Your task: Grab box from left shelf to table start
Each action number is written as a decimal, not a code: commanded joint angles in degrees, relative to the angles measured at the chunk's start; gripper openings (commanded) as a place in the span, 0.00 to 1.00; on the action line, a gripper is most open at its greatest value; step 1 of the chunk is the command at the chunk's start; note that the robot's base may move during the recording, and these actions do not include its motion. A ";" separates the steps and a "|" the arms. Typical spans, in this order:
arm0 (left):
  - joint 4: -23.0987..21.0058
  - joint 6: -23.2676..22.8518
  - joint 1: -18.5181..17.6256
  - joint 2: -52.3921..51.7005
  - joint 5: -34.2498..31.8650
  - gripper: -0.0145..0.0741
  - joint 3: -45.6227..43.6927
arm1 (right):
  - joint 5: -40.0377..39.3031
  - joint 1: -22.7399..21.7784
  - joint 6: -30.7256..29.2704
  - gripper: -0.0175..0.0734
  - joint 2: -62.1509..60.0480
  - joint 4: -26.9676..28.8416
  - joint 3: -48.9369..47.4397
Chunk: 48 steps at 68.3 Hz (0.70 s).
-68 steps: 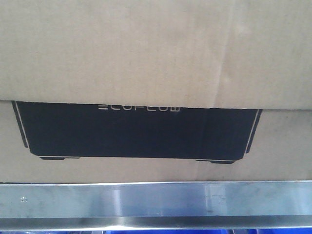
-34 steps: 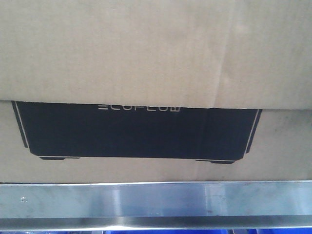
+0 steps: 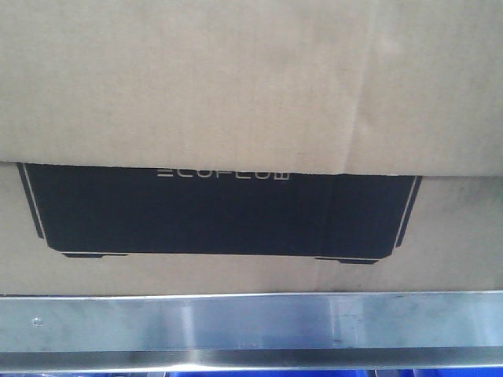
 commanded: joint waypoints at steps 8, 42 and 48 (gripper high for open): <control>0.15 0.02 -0.45 2.53 0.26 0.06 -10.22 | -4.97 -0.19 -0.11 0.26 -0.43 0.13 0.08; 3.61 0.27 -0.45 12.77 11.07 0.61 -25.01 | -4.97 -0.19 -0.11 0.26 -0.43 0.13 0.08; 3.61 0.30 -0.45 16.16 17.76 0.61 -30.51 | -4.97 -0.19 -0.11 0.26 -0.43 0.13 0.08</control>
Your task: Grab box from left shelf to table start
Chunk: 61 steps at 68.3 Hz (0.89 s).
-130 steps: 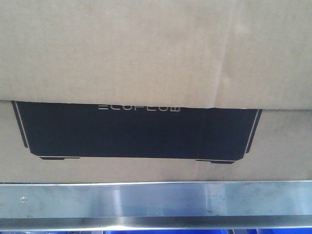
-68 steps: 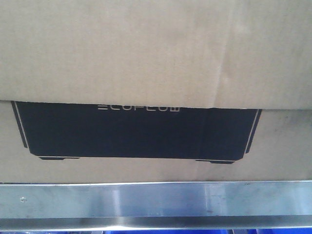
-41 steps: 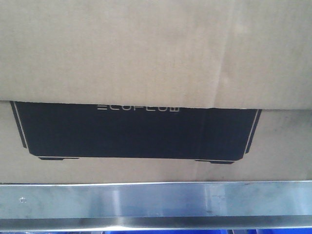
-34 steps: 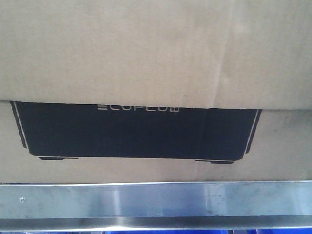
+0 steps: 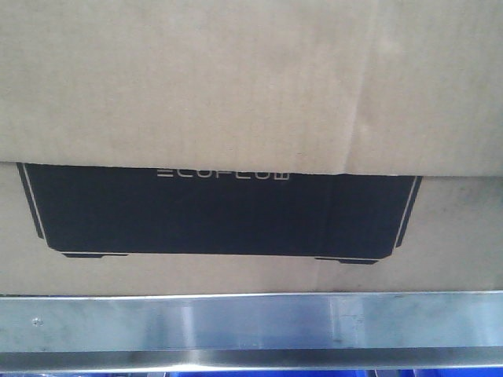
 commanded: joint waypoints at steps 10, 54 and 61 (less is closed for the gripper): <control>-1.57 1.05 -1.00 11.86 13.15 0.61 -18.41 | -4.97 -0.19 -0.11 0.26 -0.43 0.13 0.08; 3.27 -4.66 -11.27 49.66 41.93 0.61 -49.01 | -5.02 -0.19 -0.11 0.26 -0.43 0.13 0.08; 5.25 -7.89 -10.55 54.46 48.68 0.61 -53.52 | -5.13 -0.19 -0.11 0.26 -0.43 0.13 0.08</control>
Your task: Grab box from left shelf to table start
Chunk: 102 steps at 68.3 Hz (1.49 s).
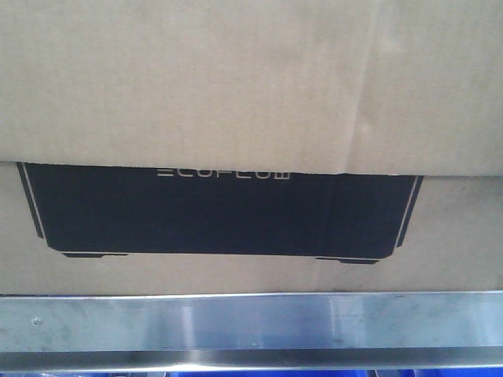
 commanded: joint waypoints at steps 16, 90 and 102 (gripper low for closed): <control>2.02 -3.09 0.53 10.46 8.75 0.61 -11.29 | -5.13 -0.19 -0.11 0.26 -0.43 0.13 0.08; 4.09 -3.09 0.53 15.70 10.28 0.61 -12.82 | -2.51 -0.19 -0.11 0.84 -0.36 2.21 -12.79; 4.09 -3.09 0.53 15.70 10.28 0.61 -12.82 | 4.86 -0.19 -0.11 0.87 2.22 2.21 -20.42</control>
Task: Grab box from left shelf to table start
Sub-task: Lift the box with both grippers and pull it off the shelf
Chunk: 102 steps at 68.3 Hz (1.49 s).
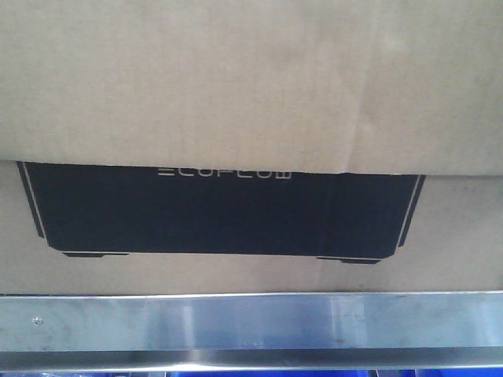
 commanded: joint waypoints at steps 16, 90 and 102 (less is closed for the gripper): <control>0.47 -0.61 0.07 -1.45 0.15 0.61 -1.99 | 9.98 0.10 -0.32 0.87 15.38 0.11 -20.99; 0.25 -0.61 0.07 -1.45 0.08 0.61 -1.99 | 50.53 5.01 0.99 0.87 77.57 -4.74 -70.30; 0.25 -0.61 0.07 -1.45 0.08 0.60 -1.99 | 50.77 5.01 0.99 0.83 79.04 -4.74 -71.02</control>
